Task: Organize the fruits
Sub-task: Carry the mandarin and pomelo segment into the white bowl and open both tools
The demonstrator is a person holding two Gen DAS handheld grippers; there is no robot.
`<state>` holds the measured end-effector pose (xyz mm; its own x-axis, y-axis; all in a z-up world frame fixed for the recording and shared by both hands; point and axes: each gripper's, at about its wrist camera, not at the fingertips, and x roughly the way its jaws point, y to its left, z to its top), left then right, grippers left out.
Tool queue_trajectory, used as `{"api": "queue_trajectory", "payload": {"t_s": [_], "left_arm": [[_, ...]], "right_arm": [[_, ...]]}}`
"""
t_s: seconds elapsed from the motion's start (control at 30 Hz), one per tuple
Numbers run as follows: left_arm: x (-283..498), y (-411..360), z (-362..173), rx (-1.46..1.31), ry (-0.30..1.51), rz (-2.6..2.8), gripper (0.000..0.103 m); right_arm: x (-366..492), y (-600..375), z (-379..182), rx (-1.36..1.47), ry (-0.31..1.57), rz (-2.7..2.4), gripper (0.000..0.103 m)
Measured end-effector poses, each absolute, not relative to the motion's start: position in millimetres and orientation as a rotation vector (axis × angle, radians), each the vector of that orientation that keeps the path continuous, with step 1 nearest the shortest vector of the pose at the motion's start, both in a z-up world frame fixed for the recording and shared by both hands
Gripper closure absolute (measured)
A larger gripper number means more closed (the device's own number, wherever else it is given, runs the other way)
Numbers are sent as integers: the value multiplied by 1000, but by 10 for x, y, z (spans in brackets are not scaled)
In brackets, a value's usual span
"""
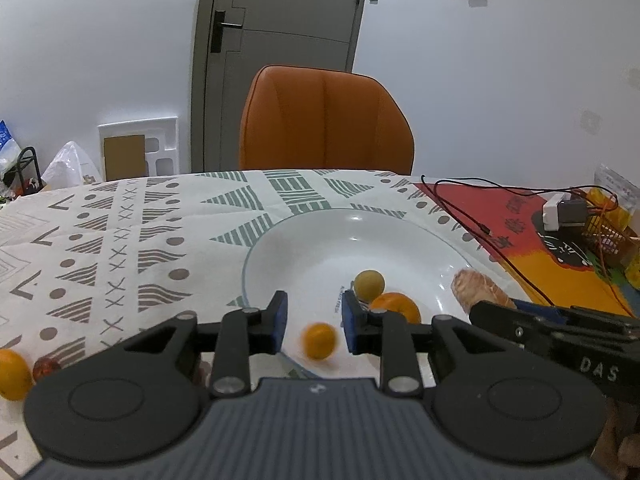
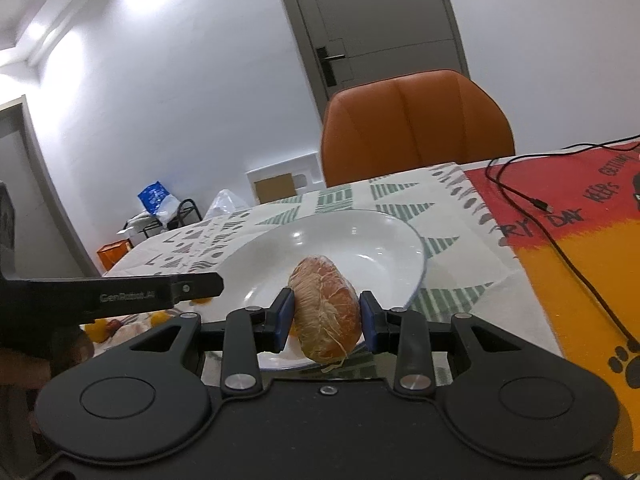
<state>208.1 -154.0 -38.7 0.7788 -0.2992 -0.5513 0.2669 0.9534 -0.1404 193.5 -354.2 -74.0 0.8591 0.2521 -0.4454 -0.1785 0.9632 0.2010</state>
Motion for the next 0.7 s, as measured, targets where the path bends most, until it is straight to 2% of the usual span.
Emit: {"api": "queue_trajectory", "payload": {"t_s": [0.17, 0.23, 0.3, 0.47, 0.53, 0.6, 0.67, 0.7], "left_arm": [[2061, -1473, -367, -67, 611, -288, 68], [2030, -1433, -347, -69, 607, -277, 63], [1989, -1390, -327, -71, 598, -267, 53], [1919, -1283, -304, -78, 589, -236, 40], [1896, -1225, -299, -96, 582, -229, 33], [1874, -1174, -294, -103, 572, -210, 22], [1855, -1141, -287, -93, 561, -174, 17], [1840, -1118, -281, -89, 553, -158, 16]], "right_arm": [[1983, -3591, -726, 153, 485, 205, 70], [2006, -3591, -714, 153, 482, 201, 70], [2039, -3582, -702, 150, 479, 195, 70], [2116, -3555, -662, 141, 459, 180, 68], [2144, -3545, -653, 140, 449, 171, 62], [2130, -3518, -635, 131, 430, 171, 53], [2086, -3489, -615, 123, 415, 171, 35], [2061, -3476, -607, 122, 407, 171, 33]]}}
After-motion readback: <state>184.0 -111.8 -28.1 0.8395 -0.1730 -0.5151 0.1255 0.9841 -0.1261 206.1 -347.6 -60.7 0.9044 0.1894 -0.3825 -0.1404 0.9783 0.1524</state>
